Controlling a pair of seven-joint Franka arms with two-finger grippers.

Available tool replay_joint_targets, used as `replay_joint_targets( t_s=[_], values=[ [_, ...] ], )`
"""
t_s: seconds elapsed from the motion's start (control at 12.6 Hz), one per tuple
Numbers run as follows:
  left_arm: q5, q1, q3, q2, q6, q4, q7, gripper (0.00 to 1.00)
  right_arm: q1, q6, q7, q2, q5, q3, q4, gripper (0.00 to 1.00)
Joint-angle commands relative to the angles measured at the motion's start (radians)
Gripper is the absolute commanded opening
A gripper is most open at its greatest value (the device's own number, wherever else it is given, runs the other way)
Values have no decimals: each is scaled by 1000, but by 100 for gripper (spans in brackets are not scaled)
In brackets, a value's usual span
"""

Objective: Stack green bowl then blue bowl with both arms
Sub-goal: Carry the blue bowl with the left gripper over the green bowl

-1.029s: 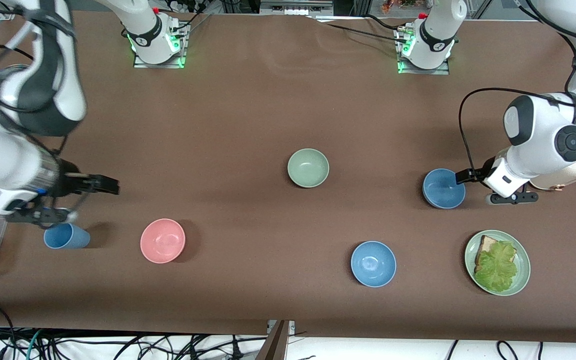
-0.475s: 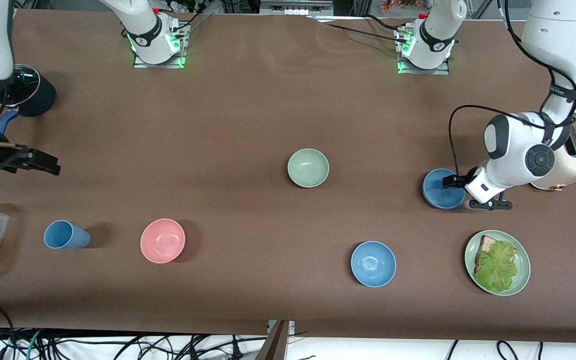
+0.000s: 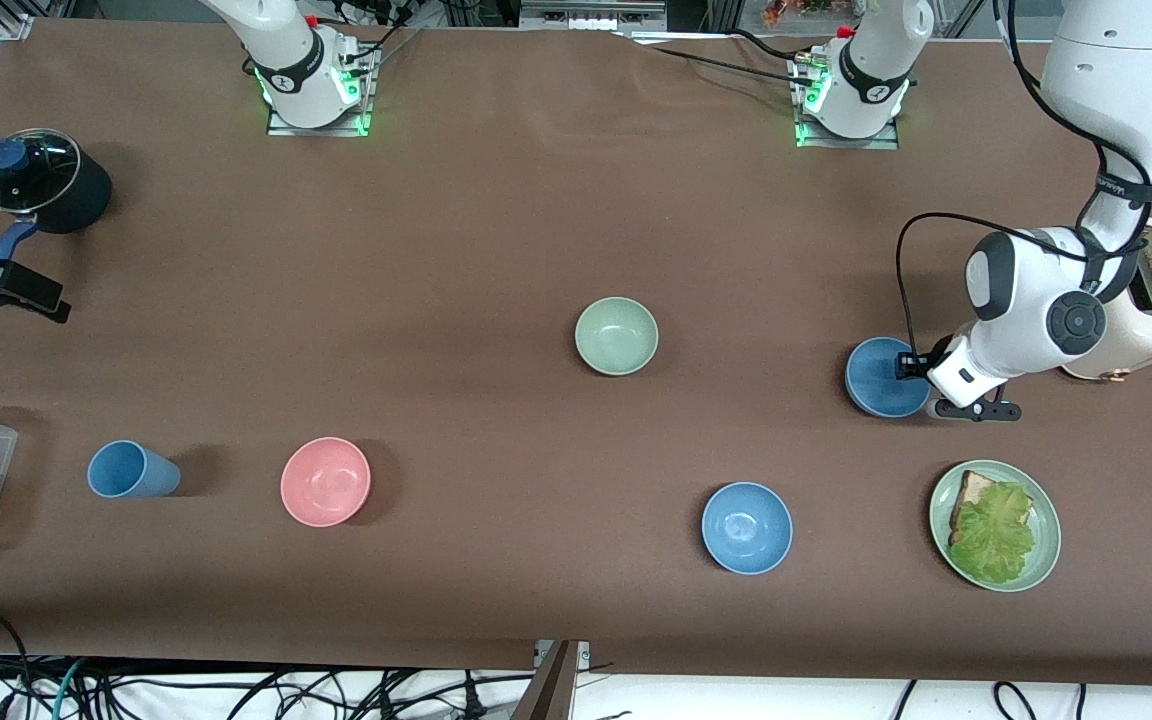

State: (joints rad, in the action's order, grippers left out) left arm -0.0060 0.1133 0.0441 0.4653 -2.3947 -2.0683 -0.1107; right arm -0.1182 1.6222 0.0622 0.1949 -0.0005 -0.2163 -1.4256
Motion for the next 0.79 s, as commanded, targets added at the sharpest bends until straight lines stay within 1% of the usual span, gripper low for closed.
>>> replay_joint_targets(
  t_s=[0.0,0.16,0.24,0.32,0.4,0.47,0.55,0.63,0.71],
  values=[
    [9,-8,-3,-22,17,14,-20,0,35,-2,56,-66,-19,32,-67,100],
    [14,-9,-1,-52,63,16,-59,0,57,-2,56,-95,-19,70,-97,100],
    [-6,-8,3,-89,107,19,-143,0,75,-4,56,-109,-24,99,-114,100],
    [-75,-14,11,-130,167,29,-197,0,80,-11,54,-112,-30,110,-119,100],
    [-133,-58,16,-163,228,46,-208,0,80,-22,54,-112,-48,117,-119,100],
    [-149,-82,20,-189,288,60,-214,0,78,-27,54,-106,-53,118,-118,100],
    [-164,-113,58,-191,328,83,-205,0,77,-36,56,-94,-53,117,-108,100],
    [-234,-142,89,-188,331,86,-180,0,78,-48,56,-86,-55,117,-95,100],
    [-314,-190,98,-162,330,99,-100,0,77,-56,57,-72,-55,114,-72,100]
  ],
)
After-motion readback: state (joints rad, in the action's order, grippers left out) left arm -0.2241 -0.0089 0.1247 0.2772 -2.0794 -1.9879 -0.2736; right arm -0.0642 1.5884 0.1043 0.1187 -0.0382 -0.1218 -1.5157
